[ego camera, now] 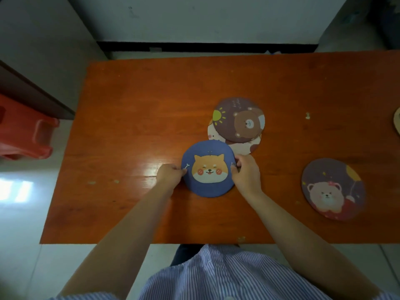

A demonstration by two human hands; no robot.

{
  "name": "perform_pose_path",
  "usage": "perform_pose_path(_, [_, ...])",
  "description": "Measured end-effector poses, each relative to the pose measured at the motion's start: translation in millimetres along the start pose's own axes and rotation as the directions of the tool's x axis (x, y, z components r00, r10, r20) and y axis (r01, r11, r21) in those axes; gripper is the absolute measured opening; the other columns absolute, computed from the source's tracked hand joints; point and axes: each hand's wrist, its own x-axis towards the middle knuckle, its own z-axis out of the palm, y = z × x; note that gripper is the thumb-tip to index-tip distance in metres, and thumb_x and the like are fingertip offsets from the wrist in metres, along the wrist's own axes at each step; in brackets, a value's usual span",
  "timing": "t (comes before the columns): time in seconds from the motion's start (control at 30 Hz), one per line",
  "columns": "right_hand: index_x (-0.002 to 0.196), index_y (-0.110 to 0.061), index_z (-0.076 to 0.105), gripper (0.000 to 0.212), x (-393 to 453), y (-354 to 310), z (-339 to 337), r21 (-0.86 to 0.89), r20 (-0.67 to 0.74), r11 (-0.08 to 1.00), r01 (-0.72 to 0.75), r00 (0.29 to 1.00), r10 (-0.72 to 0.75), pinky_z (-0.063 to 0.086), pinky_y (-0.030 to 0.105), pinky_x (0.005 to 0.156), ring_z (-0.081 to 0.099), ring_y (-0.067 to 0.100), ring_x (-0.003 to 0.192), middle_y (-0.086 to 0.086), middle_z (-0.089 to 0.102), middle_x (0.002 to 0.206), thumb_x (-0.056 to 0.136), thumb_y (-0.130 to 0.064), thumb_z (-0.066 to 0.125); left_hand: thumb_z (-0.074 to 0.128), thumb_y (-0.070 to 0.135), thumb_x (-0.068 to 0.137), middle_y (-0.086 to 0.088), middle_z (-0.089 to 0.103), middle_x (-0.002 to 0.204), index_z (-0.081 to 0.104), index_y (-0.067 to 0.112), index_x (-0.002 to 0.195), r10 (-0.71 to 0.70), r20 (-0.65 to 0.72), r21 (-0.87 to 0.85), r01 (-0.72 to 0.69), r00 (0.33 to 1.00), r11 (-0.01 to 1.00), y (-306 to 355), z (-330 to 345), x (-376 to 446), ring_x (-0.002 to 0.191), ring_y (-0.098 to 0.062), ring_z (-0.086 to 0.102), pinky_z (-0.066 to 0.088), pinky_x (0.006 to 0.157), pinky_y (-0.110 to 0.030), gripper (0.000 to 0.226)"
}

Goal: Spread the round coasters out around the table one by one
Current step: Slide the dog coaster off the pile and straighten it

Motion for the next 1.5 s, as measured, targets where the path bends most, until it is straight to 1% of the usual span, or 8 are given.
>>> perform_pose_path(0.1, [0.109,0.001,0.059,0.022,-10,17,-7,-0.028,0.037,1.0,0.01,0.999,-0.009,0.035,0.025,0.067,0.048,0.02,0.081,0.018,0.059,0.103,0.09,-0.009,0.057,0.064,0.013,0.082,-0.005,0.042,0.053,0.041,0.012,0.051,-0.013,0.097,0.078,0.005,0.995,0.997,-14,2,-13,0.053,-0.019,0.04,0.034,0.057,-0.032,0.038])
perform_pose_path(0.2, [0.111,0.0,0.059,0.024,-20,32,-9,-0.053,0.112,0.998,0.022,0.994,-0.016,0.037,0.025,0.068,0.049,0.02,0.081,0.018,0.059,0.101,0.09,-0.012,0.058,0.064,0.011,0.083,-0.007,0.049,0.054,0.042,0.012,0.052,-0.063,0.191,0.096,0.046,0.98,0.994,-25,4,-21,0.05,-0.016,0.053,0.037,0.05,-0.028,0.038])
perform_pose_path(0.3, [0.112,-0.001,0.059,0.025,-20,35,-7,-0.058,0.139,0.998,0.014,0.99,-0.006,0.036,0.025,0.069,0.052,0.022,0.084,0.016,0.06,0.1,0.09,-0.013,0.059,0.063,0.012,0.084,-0.007,0.052,0.052,0.044,0.011,0.051,-0.04,0.195,0.145,0.011,0.98,0.989,-23,3,-20,0.037,-0.007,0.054,0.036,0.046,-0.026,0.038])
perform_pose_path(0.43, [0.101,0.002,0.061,0.019,-14,31,-2,-0.1,0.14,0.994,-0.032,0.989,0.046,0.031,0.02,0.059,0.042,0.014,0.079,0.008,0.048,0.084,0.09,-0.012,0.058,0.061,0.012,0.085,-0.006,0.053,0.053,0.043,0.011,0.051,0.024,0.155,0.147,-0.047,0.988,0.988,-20,2,-19,0.05,-0.014,0.055,0.043,0.055,-0.029,0.038])
perform_pose_path(0.5, [0.1,0.002,0.061,0.017,-12,28,-1,-0.097,0.129,0.994,-0.054,0.989,0.066,0.031,0.018,0.056,0.045,0.017,0.079,0.011,0.052,0.087,0.089,-0.011,0.057,0.061,0.01,0.085,-0.005,0.053,0.055,0.042,0.012,0.051,0.045,0.134,0.142,-0.064,0.99,0.988,-19,1,-18,0.053,-0.014,0.056,0.048,0.063,-0.035,0.038])
perform_pose_path(0.6, [0.104,0.001,0.06,0.017,-11,23,-3,-0.092,0.112,0.994,-0.065,0.991,0.075,0.038,0.024,0.067,0.055,0.026,0.09,0.018,0.06,0.103,0.09,-0.009,0.056,0.063,0.012,0.084,-0.004,0.055,0.055,0.046,0.012,0.054,0.067,0.137,0.186,-0.092,0.988,0.978,-18,1,-18,0.053,-0.012,0.058,0.052,0.064,-0.035,0.034])
perform_pose_path(0.9, [0.108,-0.001,0.057,0.019,-11,16,-6,-0.169,0.111,0.985,-0.039,0.992,0.058,0.048,0.033,0.075,0.057,0.029,0.095,0.018,0.055,0.113,0.092,-0.011,0.053,0.062,0.02,0.084,0.004,0.054,0.048,0.045,0.017,0.049,0.163,0.205,0.433,-0.239,0.965,0.869,-11,-1,-17,0.048,-0.006,0.05,0.032,0.044,-0.022,0.039])
perform_pose_path(1.5, [0.113,-0.002,0.055,0.025,-28,23,-4,-0.189,0.149,0.981,-0.042,0.986,0.071,0.038,0.026,0.066,0.049,0.02,0.084,0.017,0.057,0.111,0.093,-0.016,0.053,0.063,0.017,0.084,-0.003,0.059,0.059,0.043,0.018,0.056,0.163,0.219,0.372,-0.237,0.962,0.898,-23,-2,-23,0.053,-0.012,0.054,0.039,0.049,-0.023,0.034])
